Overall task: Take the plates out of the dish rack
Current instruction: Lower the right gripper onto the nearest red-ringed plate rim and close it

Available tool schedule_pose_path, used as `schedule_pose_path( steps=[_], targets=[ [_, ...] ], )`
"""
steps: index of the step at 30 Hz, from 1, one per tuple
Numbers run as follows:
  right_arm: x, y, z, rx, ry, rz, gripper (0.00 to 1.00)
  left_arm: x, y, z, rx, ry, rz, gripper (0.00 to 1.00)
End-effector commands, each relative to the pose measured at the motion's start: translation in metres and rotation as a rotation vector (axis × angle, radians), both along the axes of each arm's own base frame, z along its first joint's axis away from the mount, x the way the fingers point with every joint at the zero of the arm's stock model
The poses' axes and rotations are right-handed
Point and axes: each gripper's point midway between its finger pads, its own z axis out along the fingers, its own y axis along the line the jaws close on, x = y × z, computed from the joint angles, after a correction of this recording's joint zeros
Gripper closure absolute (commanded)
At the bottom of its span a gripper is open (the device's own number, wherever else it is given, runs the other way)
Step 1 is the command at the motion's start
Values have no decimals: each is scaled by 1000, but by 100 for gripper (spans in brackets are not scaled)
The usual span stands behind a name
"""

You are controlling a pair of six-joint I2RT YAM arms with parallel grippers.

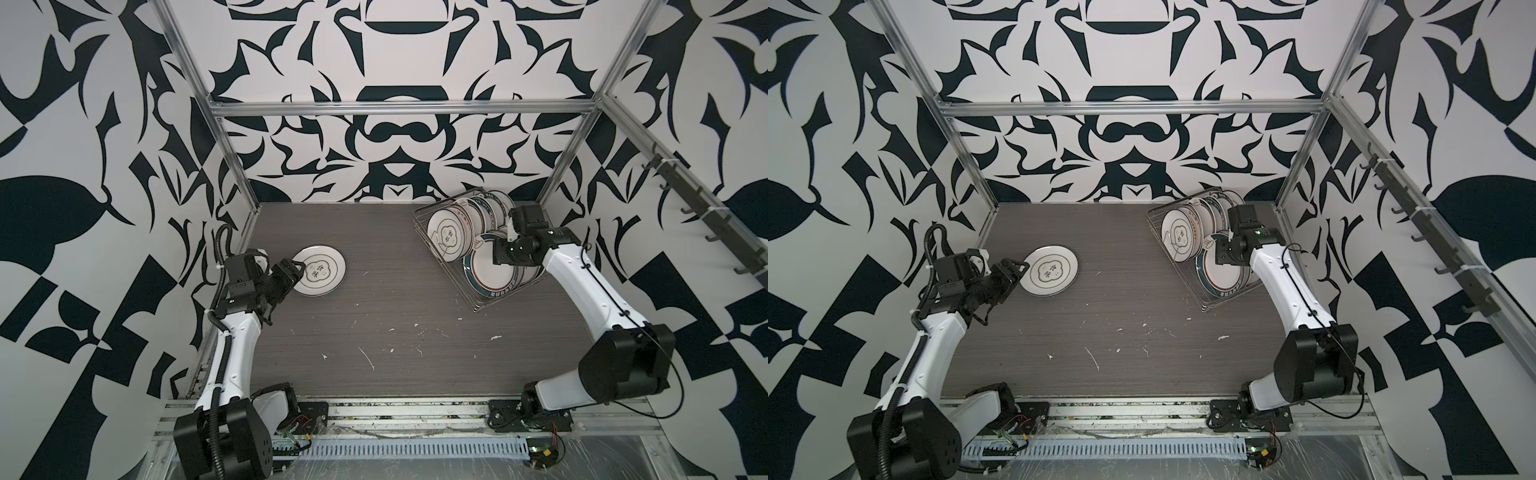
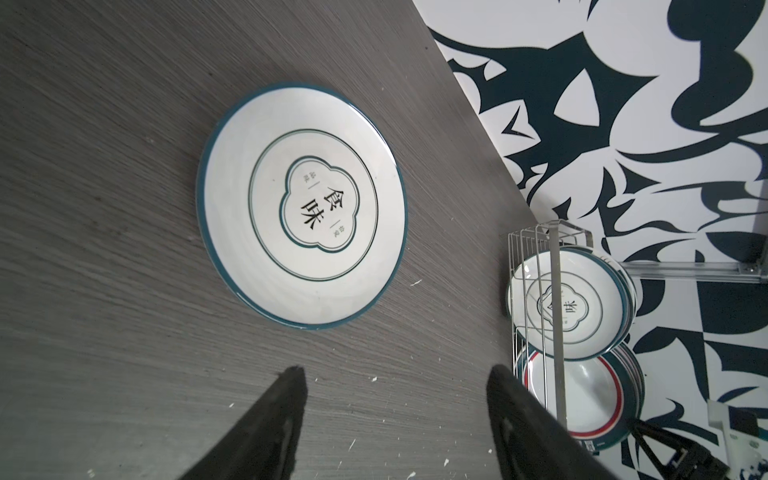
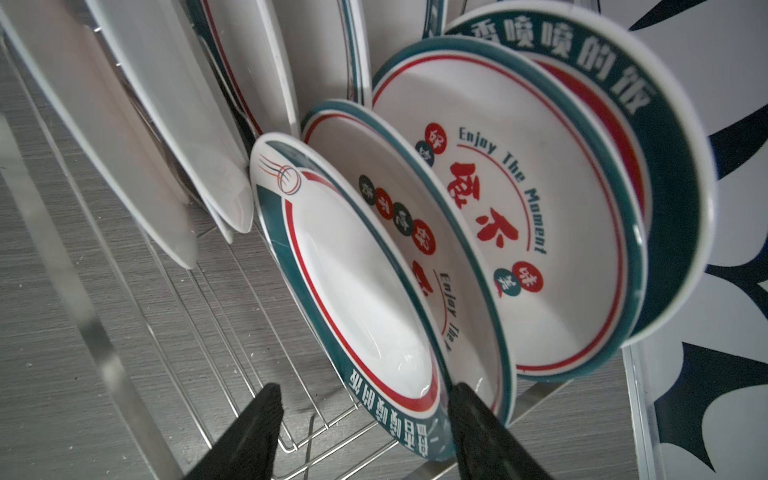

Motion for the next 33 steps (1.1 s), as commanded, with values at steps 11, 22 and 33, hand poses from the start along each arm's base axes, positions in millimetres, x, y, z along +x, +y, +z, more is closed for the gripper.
schedule_pose_path(
  steps=[11,22,33],
  targets=[
    [-5,-6,8,-16,-28,4,34,7,-23,-14,37,28,-38,24],
    [-9,-12,7,-45,-15,-2,35,12,-25,-19,71,46,-30,23],
    [-2,-14,-15,-49,29,-8,37,16,-36,-20,82,51,-65,22]
  ],
)
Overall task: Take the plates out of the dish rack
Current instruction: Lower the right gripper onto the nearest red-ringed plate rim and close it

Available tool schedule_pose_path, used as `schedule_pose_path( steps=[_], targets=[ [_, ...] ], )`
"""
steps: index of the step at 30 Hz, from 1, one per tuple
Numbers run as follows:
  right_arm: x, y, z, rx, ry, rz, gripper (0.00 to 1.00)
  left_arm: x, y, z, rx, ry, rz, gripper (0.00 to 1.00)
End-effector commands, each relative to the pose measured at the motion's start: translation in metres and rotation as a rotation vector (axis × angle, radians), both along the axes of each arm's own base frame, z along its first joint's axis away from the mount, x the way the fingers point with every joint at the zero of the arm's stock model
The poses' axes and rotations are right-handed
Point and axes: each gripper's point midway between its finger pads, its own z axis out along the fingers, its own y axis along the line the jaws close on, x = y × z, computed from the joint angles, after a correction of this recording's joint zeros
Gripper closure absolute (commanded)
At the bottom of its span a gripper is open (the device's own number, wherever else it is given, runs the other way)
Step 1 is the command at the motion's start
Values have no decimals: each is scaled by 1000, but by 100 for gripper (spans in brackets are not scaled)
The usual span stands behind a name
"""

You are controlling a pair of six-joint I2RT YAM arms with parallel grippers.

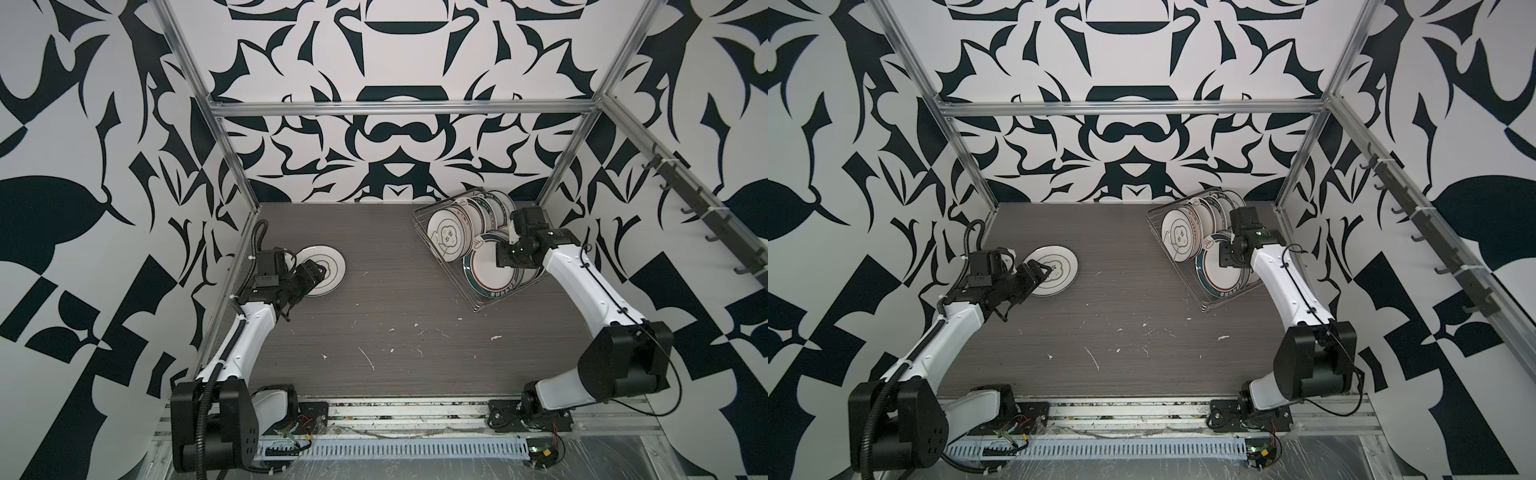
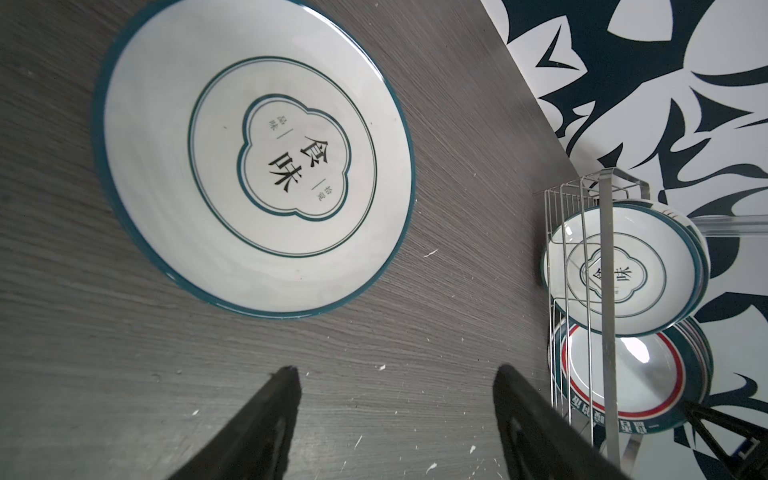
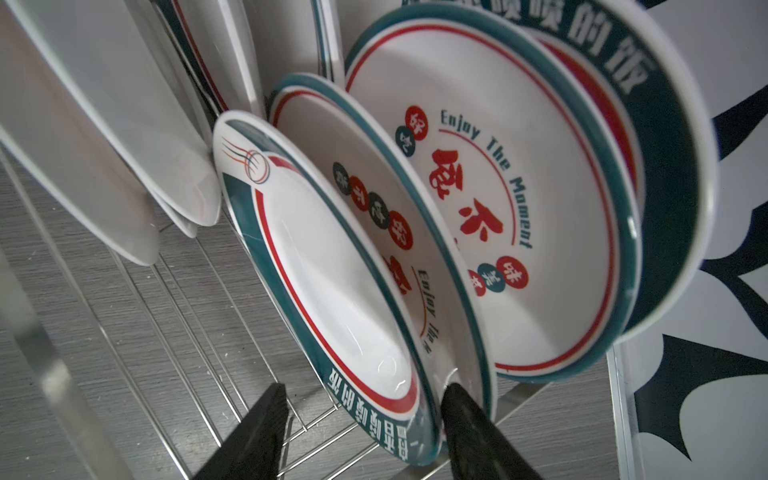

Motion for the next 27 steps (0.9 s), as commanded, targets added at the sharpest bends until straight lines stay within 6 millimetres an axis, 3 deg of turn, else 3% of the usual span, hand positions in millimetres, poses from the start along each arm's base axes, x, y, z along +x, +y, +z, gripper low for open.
schedule_pose_path(
  steps=[1,15,27],
  targets=[
    [2,-3,-2,-11,-6,-1,37,8,1,9,12,-24,6,22],
    [13,22,-25,100,-25,92,50,8,-7,3,39,-16,-35,17],
    [13,23,-38,103,-5,92,69,3,-6,-6,45,5,-30,16]
  ],
)
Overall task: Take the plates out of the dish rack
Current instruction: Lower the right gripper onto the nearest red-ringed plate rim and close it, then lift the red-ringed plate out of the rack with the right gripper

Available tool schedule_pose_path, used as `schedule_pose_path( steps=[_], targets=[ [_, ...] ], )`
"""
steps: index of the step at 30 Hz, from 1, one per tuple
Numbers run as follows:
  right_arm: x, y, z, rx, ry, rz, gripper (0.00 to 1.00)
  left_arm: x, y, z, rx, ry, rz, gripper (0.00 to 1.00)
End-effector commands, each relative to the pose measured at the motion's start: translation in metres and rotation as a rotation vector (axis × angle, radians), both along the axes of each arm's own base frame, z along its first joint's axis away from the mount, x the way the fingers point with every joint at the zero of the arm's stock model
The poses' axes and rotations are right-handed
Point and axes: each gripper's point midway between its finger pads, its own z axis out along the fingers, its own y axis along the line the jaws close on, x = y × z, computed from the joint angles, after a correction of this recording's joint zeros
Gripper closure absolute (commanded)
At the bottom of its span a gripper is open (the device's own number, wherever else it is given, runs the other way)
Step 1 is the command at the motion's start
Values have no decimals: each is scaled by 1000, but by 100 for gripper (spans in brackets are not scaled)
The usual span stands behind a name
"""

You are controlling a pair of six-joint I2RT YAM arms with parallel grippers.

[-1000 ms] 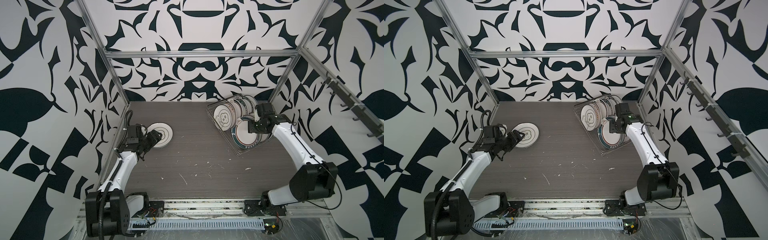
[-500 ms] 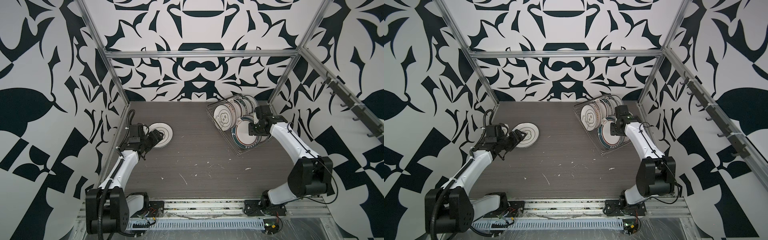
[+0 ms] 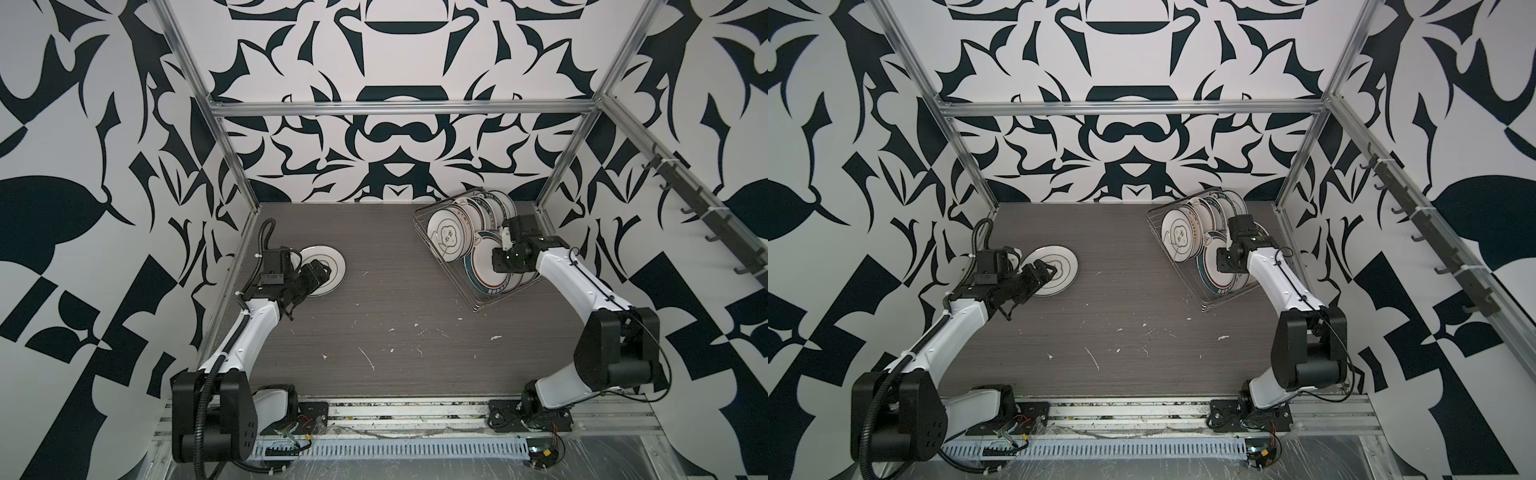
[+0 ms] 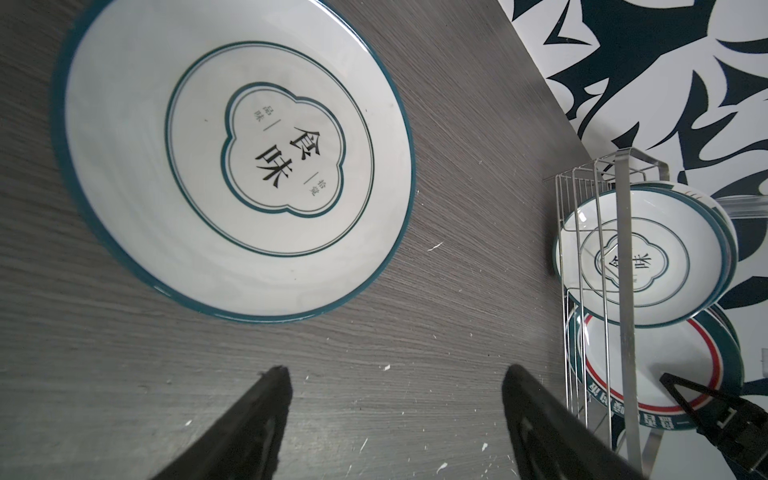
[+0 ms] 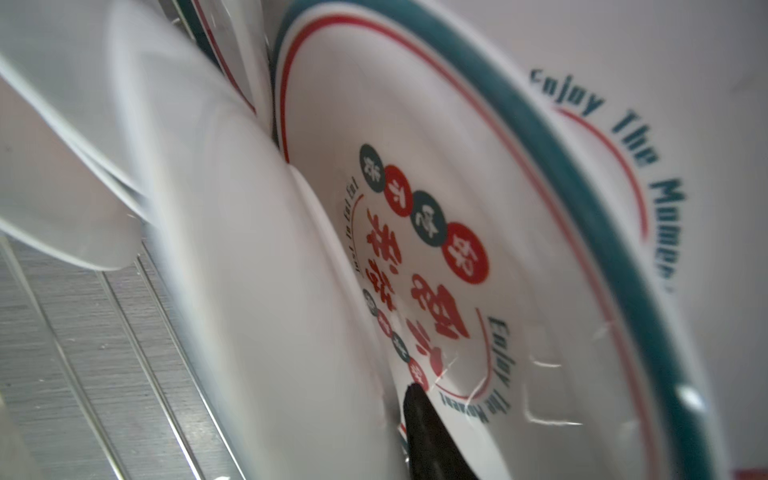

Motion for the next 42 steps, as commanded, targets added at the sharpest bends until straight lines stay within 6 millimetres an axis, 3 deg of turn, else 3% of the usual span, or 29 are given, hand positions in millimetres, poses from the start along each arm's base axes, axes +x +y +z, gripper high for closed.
schedule_pose_path(
  steps=[1,2,17,32,37,42],
  targets=[
    [1,10,2,40,-16,24,70,0,1,2,13,-3,2,11],
    [0,10,2,39,-15,23,72,0,2,0,14,2,4,0],
    [-11,5,41,27,-83,4,92,-2,5,-8,36,23,14,1],
    [-48,-4,128,30,-251,-36,97,-3,17,-11,76,75,78,1],
    [-52,14,171,175,-415,-21,100,-3,19,-10,87,93,82,1],
    [-44,48,193,444,-523,12,100,-4,21,-4,98,80,84,1]
  ],
)
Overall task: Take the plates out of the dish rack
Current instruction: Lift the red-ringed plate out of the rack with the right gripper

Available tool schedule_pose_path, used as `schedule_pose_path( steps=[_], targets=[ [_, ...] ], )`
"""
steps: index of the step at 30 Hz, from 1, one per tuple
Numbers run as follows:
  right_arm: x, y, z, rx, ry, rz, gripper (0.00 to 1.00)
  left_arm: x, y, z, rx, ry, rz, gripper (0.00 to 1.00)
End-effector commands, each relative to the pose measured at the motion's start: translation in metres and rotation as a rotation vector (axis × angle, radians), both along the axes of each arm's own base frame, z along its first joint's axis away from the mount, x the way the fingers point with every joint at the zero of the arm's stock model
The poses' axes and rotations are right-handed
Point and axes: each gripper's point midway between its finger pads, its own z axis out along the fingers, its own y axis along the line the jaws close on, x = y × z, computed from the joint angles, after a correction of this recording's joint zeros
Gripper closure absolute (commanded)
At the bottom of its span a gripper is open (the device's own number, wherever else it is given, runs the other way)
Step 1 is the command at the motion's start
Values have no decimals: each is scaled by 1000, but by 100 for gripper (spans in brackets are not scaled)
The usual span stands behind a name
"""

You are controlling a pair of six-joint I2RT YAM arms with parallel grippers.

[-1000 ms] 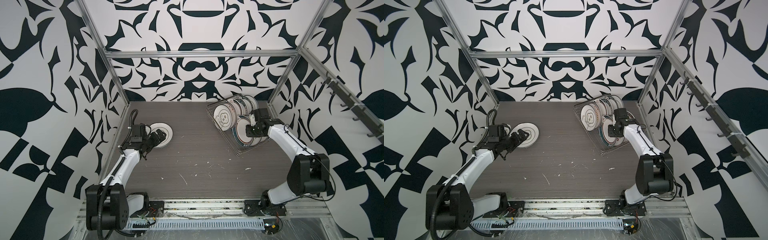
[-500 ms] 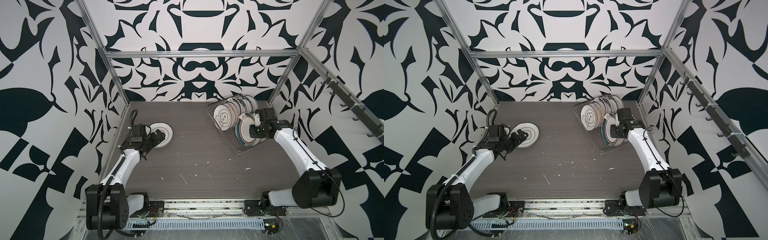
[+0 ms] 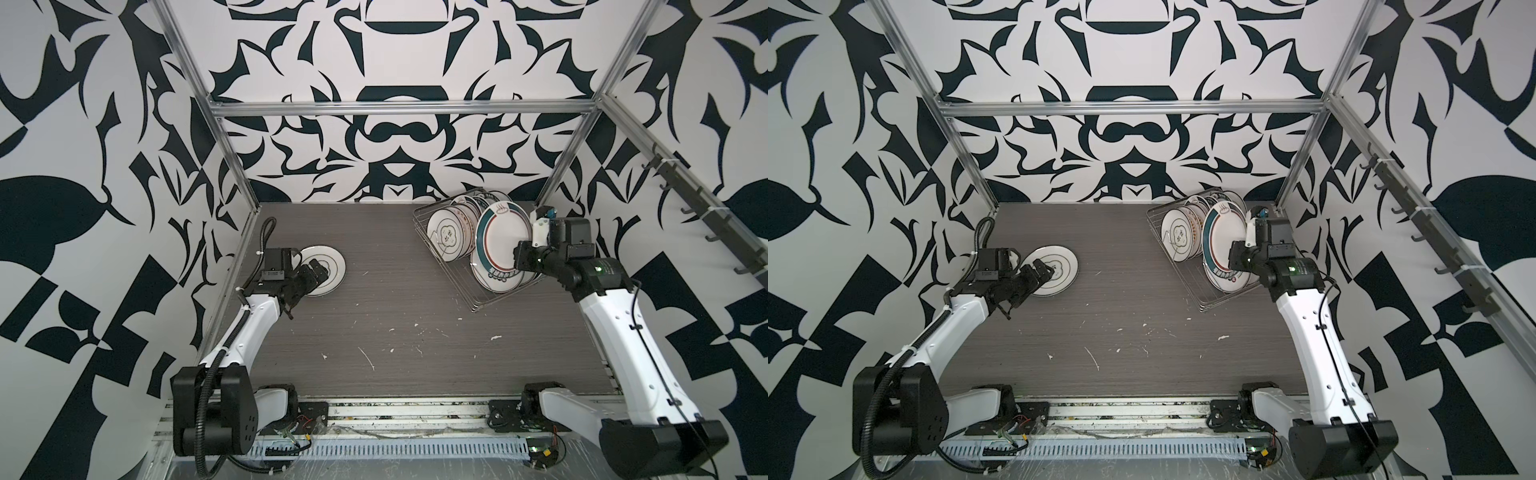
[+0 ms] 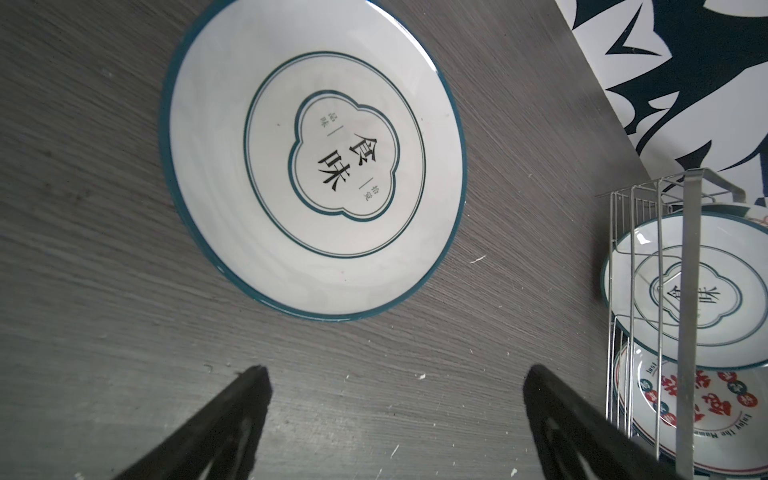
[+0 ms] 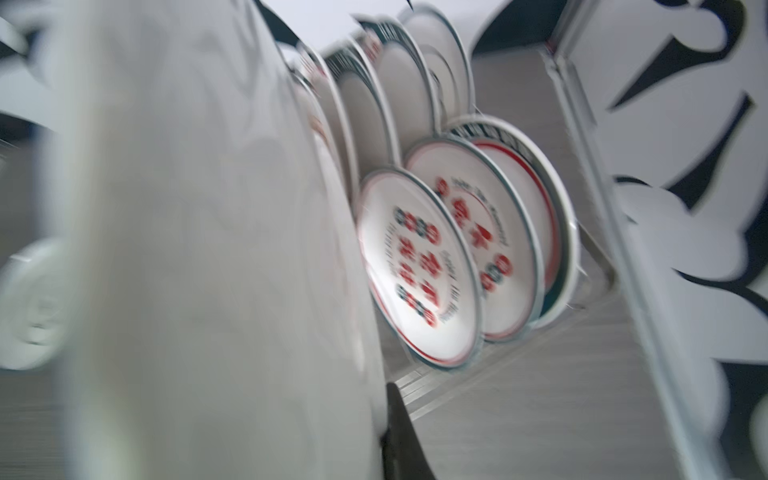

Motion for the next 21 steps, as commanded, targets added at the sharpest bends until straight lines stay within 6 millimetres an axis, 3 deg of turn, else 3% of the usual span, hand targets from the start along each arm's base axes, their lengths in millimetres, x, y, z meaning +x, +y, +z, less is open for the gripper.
schedule_pose_path(
  steps=[1,8,14,21],
  targets=[
    [17,32,36,229,-154,65,100,-3,3,9,15,1,10,1],
    [38,88,21,479,-142,126,100,-5,-3,18,-14,-43,-16,1],
    [48,168,-2,543,-48,192,100,-4,-16,22,-97,-79,-41,1],
    [59,269,-61,607,148,263,100,-3,-33,22,-228,-115,-61,3]
  ],
)
